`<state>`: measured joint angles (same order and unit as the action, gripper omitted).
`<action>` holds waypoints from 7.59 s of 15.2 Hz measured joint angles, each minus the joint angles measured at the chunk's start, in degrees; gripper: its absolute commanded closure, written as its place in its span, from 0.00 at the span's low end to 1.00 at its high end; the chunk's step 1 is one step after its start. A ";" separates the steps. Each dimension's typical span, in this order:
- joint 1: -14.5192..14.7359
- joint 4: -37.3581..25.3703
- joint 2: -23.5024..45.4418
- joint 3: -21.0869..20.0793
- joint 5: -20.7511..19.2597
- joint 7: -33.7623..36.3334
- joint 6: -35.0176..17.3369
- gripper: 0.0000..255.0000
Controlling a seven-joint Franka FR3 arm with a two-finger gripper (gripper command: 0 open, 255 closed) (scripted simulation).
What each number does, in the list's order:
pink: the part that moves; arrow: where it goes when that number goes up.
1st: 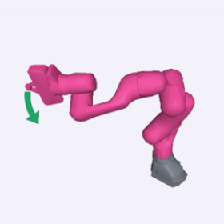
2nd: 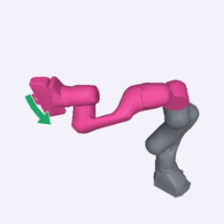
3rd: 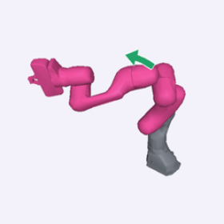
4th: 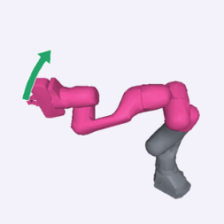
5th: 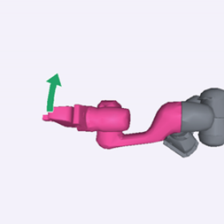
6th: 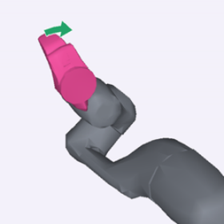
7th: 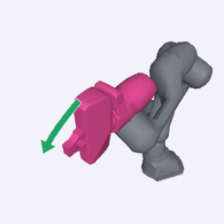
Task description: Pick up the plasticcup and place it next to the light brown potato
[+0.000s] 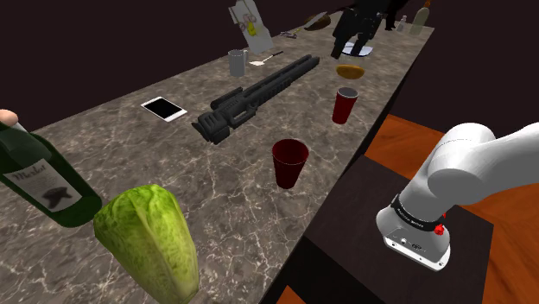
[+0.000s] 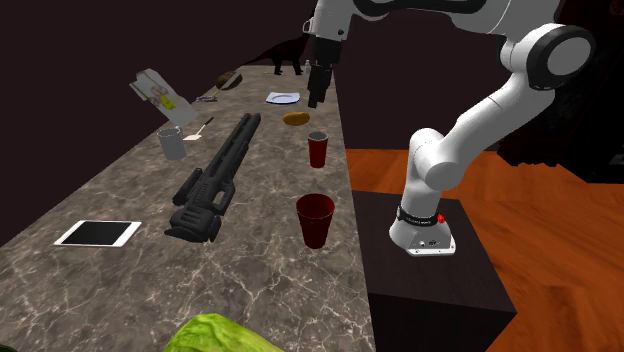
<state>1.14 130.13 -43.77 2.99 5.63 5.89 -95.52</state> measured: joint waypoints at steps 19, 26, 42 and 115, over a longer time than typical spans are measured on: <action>6.99 17.91 0.54 -17.99 14.04 18.46 -15.93 0.00; 8.36 21.07 2.93 -21.27 16.85 20.42 -21.51 0.00; 8.69 22.96 4.32 -22.29 17.74 20.26 -24.87 1.00; -4.13 -27.35 29.63 19.20 -0.43 -18.69 7.54 1.00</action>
<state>-2.99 102.78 -14.15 22.19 5.21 -12.81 -87.98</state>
